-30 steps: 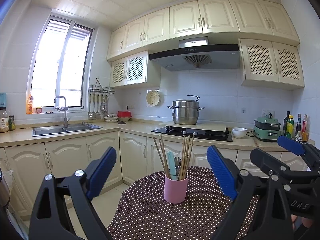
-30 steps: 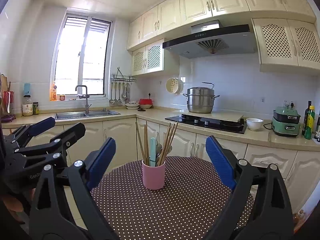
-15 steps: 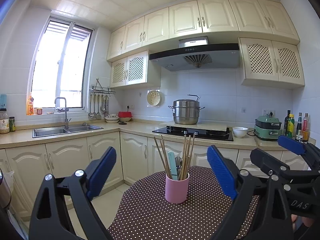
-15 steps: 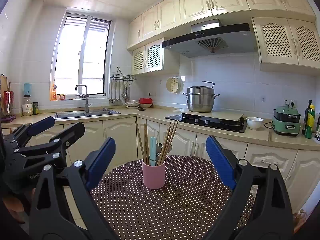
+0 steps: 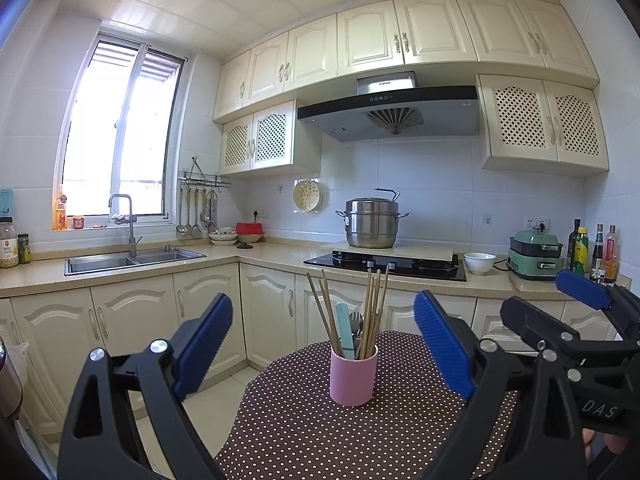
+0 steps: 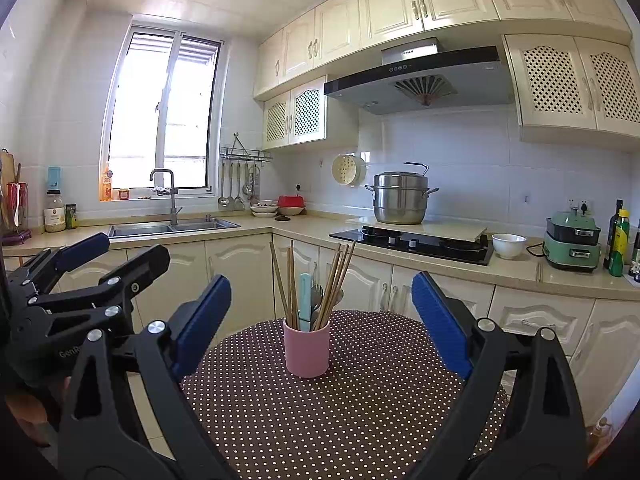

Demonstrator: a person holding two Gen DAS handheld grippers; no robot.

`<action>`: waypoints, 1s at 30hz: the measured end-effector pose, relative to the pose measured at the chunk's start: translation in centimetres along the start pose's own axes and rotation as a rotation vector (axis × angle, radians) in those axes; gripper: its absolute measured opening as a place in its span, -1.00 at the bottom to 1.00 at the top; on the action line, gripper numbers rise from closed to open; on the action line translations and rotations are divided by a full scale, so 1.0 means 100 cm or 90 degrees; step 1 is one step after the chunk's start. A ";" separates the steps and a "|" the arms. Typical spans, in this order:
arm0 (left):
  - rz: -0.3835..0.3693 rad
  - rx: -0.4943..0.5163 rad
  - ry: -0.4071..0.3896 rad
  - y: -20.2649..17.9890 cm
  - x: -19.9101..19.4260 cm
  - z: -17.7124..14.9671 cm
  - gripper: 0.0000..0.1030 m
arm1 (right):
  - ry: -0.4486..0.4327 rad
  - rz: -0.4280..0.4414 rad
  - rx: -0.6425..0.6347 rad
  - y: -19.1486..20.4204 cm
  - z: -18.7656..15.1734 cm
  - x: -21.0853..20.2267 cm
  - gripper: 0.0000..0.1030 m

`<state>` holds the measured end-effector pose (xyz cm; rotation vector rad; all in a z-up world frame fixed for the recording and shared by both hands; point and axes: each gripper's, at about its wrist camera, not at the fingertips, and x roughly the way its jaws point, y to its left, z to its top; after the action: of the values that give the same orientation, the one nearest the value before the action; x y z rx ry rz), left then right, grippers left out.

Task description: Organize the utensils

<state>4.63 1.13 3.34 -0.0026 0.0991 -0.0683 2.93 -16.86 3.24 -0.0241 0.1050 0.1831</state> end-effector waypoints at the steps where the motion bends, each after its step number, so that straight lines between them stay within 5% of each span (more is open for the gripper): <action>1: 0.000 0.000 0.000 0.000 0.000 0.000 0.76 | 0.001 0.000 0.000 0.000 0.000 0.000 0.75; 30: -0.002 0.002 0.004 0.001 -0.001 -0.004 0.76 | 0.006 -0.002 0.007 -0.004 -0.006 -0.001 0.77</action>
<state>4.50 1.19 2.91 0.0006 0.1052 -0.0714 2.84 -17.28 2.70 -0.0140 0.1146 0.1800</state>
